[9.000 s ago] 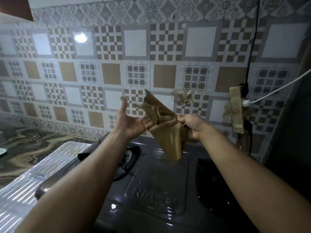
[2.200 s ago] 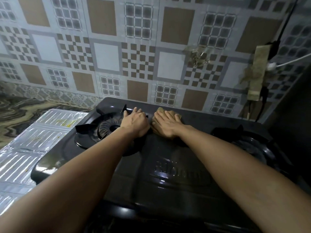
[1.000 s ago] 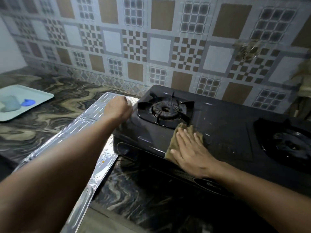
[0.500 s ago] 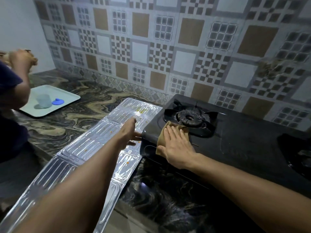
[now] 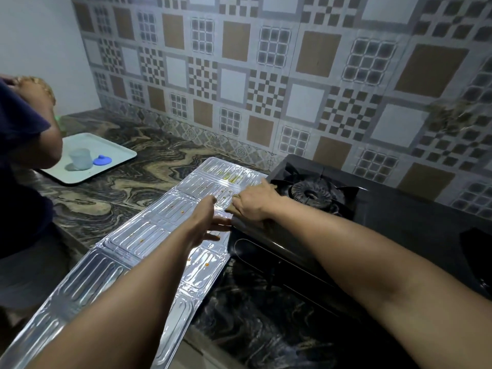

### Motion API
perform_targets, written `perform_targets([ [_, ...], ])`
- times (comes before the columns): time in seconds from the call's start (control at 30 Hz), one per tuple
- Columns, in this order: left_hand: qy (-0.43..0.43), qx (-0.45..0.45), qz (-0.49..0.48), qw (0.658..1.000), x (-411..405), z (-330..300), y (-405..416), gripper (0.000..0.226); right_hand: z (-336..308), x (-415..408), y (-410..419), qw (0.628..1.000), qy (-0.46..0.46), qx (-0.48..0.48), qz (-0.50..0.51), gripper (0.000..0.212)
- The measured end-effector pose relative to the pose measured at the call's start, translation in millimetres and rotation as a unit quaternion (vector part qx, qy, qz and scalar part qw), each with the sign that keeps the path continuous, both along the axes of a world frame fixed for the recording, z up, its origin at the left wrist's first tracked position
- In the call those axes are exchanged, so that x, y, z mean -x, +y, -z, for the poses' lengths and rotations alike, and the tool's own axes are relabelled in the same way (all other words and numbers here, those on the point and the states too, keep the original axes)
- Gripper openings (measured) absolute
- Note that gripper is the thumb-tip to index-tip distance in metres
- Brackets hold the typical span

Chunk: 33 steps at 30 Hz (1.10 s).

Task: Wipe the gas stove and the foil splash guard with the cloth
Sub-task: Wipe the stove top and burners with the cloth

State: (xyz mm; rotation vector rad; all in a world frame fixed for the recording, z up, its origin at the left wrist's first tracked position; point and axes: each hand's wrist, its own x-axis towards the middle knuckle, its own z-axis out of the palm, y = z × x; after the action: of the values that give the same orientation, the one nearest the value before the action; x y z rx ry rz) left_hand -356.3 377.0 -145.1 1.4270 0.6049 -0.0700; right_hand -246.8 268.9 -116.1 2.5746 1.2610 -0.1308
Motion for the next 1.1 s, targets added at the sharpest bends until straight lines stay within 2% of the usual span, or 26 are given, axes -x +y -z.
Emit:
perform_targets([
  [0.1,-0.003,-0.050,0.023,0.998,-4.6,-2.2,-1.1,0.039,-16.4,-24.3,11.9,0.998,0.002,0.059,0.009,0.050],
  [0.17,0.003,-0.100,0.050,0.994,-8.4,-5.1,-0.8,0.030,-29.0,-36.4,15.0,0.998,0.016,0.061,0.010,0.050],
  [0.27,0.029,-0.176,0.092,0.980,-21.2,-10.5,-0.4,0.021,-43.2,-60.1,15.8,0.996,0.052,0.066,0.012,0.039],
  [0.33,0.042,-0.208,0.101,0.972,-33.9,-13.7,-1.8,0.022,-49.2,-72.6,17.9,0.994,0.058,0.082,0.034,0.042],
  [0.4,0.052,-0.221,0.101,0.969,-48.2,-17.1,-2.6,0.028,-49.4,-82.9,20.8,0.987,0.109,0.111,0.044,0.054],
  [0.43,0.058,-0.227,0.105,0.966,-55.4,-19.0,-2.6,0.030,-51.3,-85.5,21.6,0.977,0.169,0.121,0.052,0.055],
  [0.5,0.080,-0.237,0.119,0.961,-67.4,-22.8,-2.5,0.032,-53.1,-93.2,21.9,0.947,0.282,0.134,0.076,0.041],
  [0.53,0.096,-0.243,0.128,0.957,-71.3,-24.5,-2.4,0.032,-53.7,-99.4,20.9,0.941,0.296,0.148,0.066,0.037],
  [0.6,0.129,-0.257,0.147,0.946,-80.7,-27.1,-4.0,0.034,-54.0,-112.0,18.6,0.954,0.237,0.183,0.006,0.038],
  [0.67,0.153,-0.265,0.162,0.938,-87.6,-29.6,-4.4,0.035,-52.4,-119.8,19.7,0.968,0.176,0.175,-0.042,0.039],
  [0.83,0.203,-0.273,0.202,0.918,-101.3,-36.3,-1.4,0.030,-52.7,-133.4,31.9,0.968,0.161,0.181,-0.062,0.027],
  [0.93,0.200,-0.263,0.195,0.923,-108.5,-37.8,-2.0,0.024,-49.5,-148.4,38.1,0.970,0.173,0.165,-0.043,0.009],
  [0.97,0.192,-0.261,0.185,0.928,-111.9,-36.9,-2.7,0.026,-51.9,-153.0,37.4,0.973,0.151,0.168,-0.049,0.005],
  [1.1,0.177,-0.263,0.169,0.933,-124.0,-33.9,-7.8,0.037,-58.5,-182.7,28.9,0.982,0.082,0.156,-0.068,0.026],
])
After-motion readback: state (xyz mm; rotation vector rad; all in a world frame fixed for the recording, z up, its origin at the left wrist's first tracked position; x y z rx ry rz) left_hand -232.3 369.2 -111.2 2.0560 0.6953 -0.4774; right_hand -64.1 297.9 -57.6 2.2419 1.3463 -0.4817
